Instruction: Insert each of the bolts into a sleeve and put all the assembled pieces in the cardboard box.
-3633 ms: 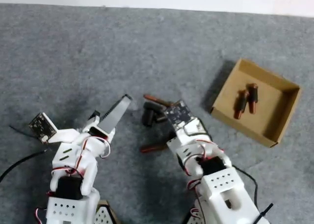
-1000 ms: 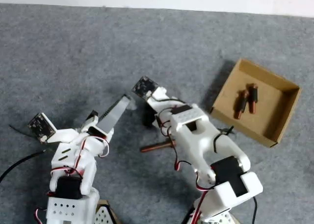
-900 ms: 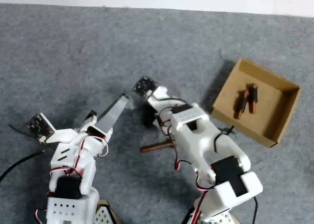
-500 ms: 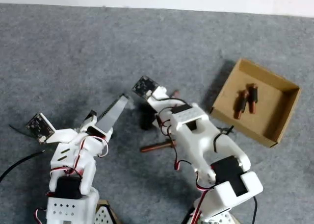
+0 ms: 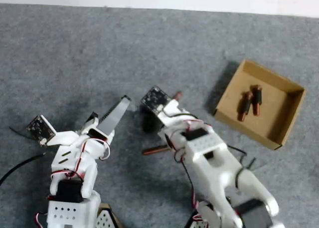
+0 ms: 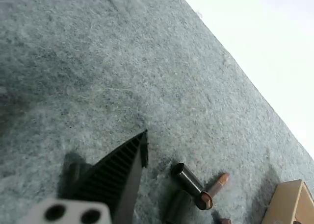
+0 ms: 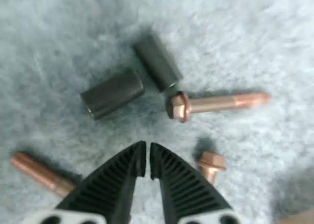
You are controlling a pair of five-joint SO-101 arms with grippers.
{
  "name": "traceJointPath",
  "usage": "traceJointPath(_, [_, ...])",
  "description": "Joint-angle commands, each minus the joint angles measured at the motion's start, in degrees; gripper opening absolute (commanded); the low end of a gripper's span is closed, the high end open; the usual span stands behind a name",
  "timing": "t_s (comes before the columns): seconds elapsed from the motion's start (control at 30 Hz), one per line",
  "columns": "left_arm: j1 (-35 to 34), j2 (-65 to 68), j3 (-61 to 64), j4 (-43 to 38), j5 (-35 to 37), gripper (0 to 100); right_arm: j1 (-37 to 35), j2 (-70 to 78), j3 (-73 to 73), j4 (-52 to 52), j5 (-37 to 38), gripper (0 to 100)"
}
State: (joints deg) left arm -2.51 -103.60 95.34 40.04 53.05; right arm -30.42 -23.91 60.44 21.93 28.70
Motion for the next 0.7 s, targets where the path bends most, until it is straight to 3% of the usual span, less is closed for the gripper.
traceJointPath(0.0, [-0.66, -0.66, -0.22, -1.14, -0.53, 65, 0.13, -8.22, 2.42, -1.36, -0.88, 0.5])
traceJointPath(0.2, [-0.66, -0.66, -0.22, -1.14, -0.53, 65, 0.13, -12.79, 5.14, -1.36, -0.97, 0.5])
traceJointPath(0.47, [-0.66, -0.66, -0.22, -1.14, -0.53, 65, 0.13, -12.88, 4.7, -1.36, -6.86, 2.1])
traceJointPath(0.67, [-0.75, -0.66, -0.31, -1.14, -0.44, 65, -0.31, -12.44, 2.42, -1.27, -7.65, 21.2])
